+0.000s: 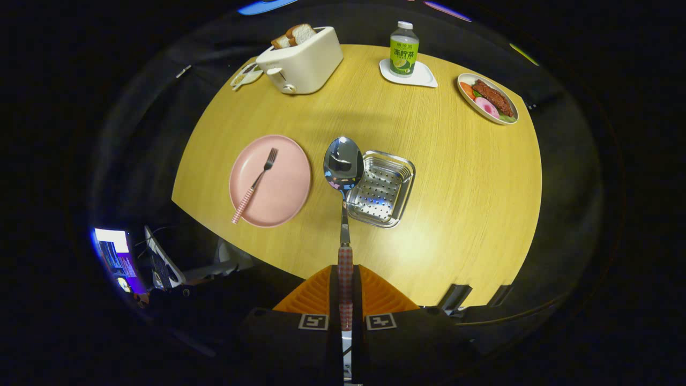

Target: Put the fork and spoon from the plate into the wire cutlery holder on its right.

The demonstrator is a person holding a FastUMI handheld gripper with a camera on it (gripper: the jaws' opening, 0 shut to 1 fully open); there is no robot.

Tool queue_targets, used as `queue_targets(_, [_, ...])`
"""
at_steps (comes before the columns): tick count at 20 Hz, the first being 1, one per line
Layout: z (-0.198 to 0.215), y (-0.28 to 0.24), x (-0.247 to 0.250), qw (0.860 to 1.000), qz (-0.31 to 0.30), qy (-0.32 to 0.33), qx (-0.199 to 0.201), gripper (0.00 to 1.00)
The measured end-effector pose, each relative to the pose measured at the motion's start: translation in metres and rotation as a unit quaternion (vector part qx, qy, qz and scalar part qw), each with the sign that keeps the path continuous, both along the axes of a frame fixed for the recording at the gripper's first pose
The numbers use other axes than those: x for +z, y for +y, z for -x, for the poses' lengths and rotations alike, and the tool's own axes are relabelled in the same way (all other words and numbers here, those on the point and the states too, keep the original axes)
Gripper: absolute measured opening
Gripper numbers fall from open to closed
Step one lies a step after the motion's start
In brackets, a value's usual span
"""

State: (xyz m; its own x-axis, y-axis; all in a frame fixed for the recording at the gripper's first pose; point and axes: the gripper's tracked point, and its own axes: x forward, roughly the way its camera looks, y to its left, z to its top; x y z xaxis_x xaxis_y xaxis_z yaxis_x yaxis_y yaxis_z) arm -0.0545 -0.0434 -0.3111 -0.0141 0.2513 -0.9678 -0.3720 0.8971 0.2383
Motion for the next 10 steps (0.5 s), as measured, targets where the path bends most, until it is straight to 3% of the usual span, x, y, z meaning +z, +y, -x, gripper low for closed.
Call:
queue_targets(6, [-0.008, -0.03, -0.019, 0.991, 0.079, 0.089, 0.06, 0.11])
queue_targets(10, [-0.012, -0.038, -0.028, 0.976, 0.129, 0.15, 0.094, 0.11])
